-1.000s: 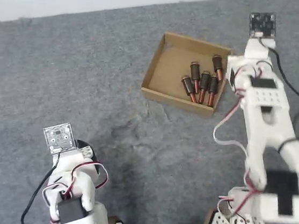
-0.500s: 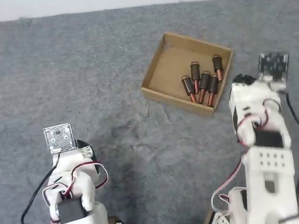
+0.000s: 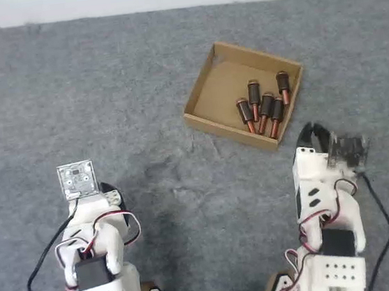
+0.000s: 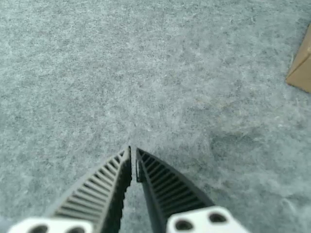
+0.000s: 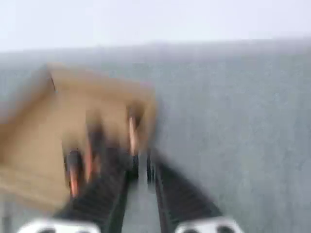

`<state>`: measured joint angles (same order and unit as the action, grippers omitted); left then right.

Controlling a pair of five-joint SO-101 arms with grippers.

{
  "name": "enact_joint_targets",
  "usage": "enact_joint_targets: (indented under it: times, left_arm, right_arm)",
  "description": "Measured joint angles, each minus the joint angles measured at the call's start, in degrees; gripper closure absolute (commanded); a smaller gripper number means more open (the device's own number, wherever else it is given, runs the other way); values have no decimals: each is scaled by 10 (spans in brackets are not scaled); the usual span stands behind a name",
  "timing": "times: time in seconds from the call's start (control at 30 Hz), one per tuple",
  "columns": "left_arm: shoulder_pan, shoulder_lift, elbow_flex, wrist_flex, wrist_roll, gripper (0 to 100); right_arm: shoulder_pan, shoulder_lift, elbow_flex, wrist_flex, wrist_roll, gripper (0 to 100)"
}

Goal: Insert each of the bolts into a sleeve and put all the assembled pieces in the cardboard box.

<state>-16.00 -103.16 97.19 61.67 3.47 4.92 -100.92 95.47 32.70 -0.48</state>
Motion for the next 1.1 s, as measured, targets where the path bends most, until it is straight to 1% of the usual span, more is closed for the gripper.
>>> enact_joint_targets:
  times: [0.3,0.37,0.47,0.6,0.83,1.1]
  left_arm:
    - [0,0,0,9,-1,989]
    - [0,0,0,22,-1,989]
    - [0,0,0,40,-1,989]
    - [-22,0,0,52,1,989]
    - [-39,0,0,102,-13,989]
    - [-40,0,0,104,-12,989]
  right_arm:
    - [-71,-18,-1,248,0,992]
    - [-84,-18,-1,302,0,992]
    - [-76,-18,-1,338,1,992]
    - [-76,-18,-1,402,1,992]
    - [-76,-18,-1,421,1,992]
    - [-77,-18,-1,421,1,992]
